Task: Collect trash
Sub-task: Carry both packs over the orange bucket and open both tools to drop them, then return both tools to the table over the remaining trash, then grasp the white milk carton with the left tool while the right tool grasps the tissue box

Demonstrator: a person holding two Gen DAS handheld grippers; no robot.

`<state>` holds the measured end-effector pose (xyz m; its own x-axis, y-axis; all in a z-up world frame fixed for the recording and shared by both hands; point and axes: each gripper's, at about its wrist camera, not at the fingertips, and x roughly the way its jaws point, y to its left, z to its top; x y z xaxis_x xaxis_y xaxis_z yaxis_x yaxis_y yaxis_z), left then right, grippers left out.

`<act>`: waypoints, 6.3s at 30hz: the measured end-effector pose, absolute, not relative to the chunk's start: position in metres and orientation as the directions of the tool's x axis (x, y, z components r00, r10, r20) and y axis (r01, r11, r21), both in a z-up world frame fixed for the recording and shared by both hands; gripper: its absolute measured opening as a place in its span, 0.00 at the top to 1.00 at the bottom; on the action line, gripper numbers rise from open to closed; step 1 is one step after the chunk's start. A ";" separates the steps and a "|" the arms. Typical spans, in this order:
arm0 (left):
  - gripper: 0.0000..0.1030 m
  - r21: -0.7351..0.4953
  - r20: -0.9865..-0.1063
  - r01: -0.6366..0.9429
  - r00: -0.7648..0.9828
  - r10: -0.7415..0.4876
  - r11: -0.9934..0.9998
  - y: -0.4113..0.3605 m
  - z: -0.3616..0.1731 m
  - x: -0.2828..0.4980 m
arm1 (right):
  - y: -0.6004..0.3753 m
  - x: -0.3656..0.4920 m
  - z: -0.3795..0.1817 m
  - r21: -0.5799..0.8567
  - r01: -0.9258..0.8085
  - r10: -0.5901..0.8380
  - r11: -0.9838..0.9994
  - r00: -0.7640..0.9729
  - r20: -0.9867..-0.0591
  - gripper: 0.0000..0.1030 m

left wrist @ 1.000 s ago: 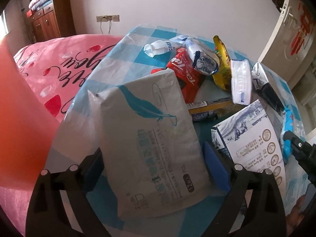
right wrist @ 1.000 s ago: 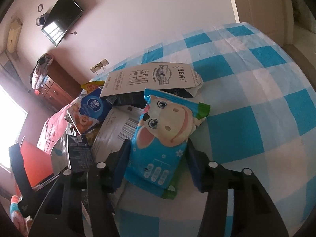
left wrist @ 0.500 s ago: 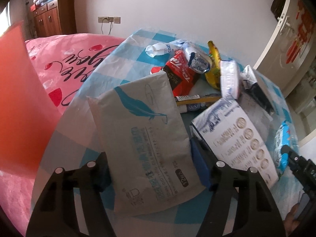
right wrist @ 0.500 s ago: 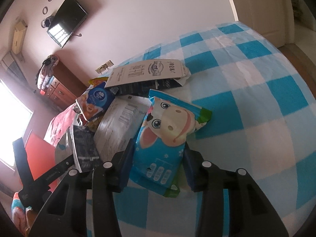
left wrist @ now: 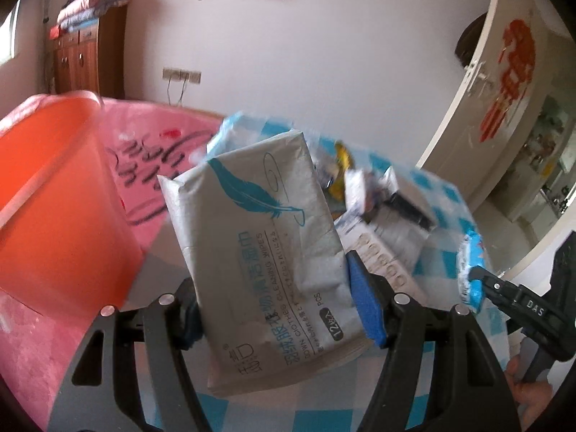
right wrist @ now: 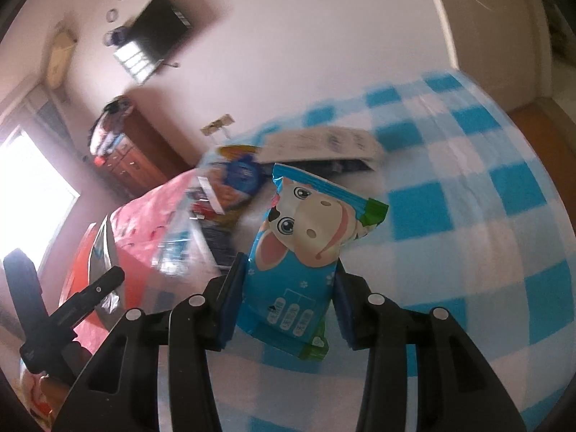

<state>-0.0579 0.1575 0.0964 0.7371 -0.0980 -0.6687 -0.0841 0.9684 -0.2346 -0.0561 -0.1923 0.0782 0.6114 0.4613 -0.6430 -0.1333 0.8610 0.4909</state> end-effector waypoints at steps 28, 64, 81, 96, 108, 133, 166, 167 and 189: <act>0.31 -0.147 -0.592 -0.474 0.745 0.307 0.868 0.347 0.153 -0.107 | 0.175 -0.038 0.191 0.421 -0.735 0.793 0.532 0.259 -0.551 0.54; 0.13 -0.082 -0.490 -0.270 0.849 0.197 0.959 0.250 0.155 -0.135 | -0.014 -0.070 0.144 0.314 -0.498 0.588 0.808 0.701 -0.403 0.07; 0.13 -0.149 -0.582 -0.173 0.811 0.055 0.974 0.197 0.124 -0.123 | -0.094 -0.096 0.126 0.281 -0.370 0.460 0.885 0.786 -0.413 0.05; 0.13 -0.192 -0.620 -0.071 0.782 -0.065 0.979 0.158 0.114 -0.077 | -0.169 -0.088 0.088 0.291 -0.201 0.336 0.935 0.760 -0.556 0.05; 0.13 -0.313 -0.649 -0.063 0.743 -0.165 0.948 0.166 0.106 0.064 | -0.237 0.007 0.089 0.387 -0.091 0.335 0.918 0.702 -0.628 0.05; 0.33 -0.318 -0.796 -0.109 0.570 -0.203 0.942 0.157 0.032 0.214 | -0.198 0.173 0.023 0.361 -0.194 0.408 0.912 0.501 -0.763 0.46; 0.27 -0.325 -0.704 0.036 0.658 -0.267 0.945 0.119 0.085 0.016 | -0.269 -0.046 0.059 0.510 -0.085 0.430 0.856 0.667 -0.609 0.15; 0.27 -0.326 -0.715 0.030 0.646 -0.267 0.945 0.121 0.085 0.005 | -0.271 -0.050 0.056 0.541 -0.077 0.452 0.838 0.655 -0.606 0.15; 0.27 -0.618 -0.724 -0.065 0.435 -0.535 0.784 0.088 0.024 -0.093 | -0.260 -0.086 0.047 0.706 -0.134 0.636 0.695 0.573 -0.517 0.19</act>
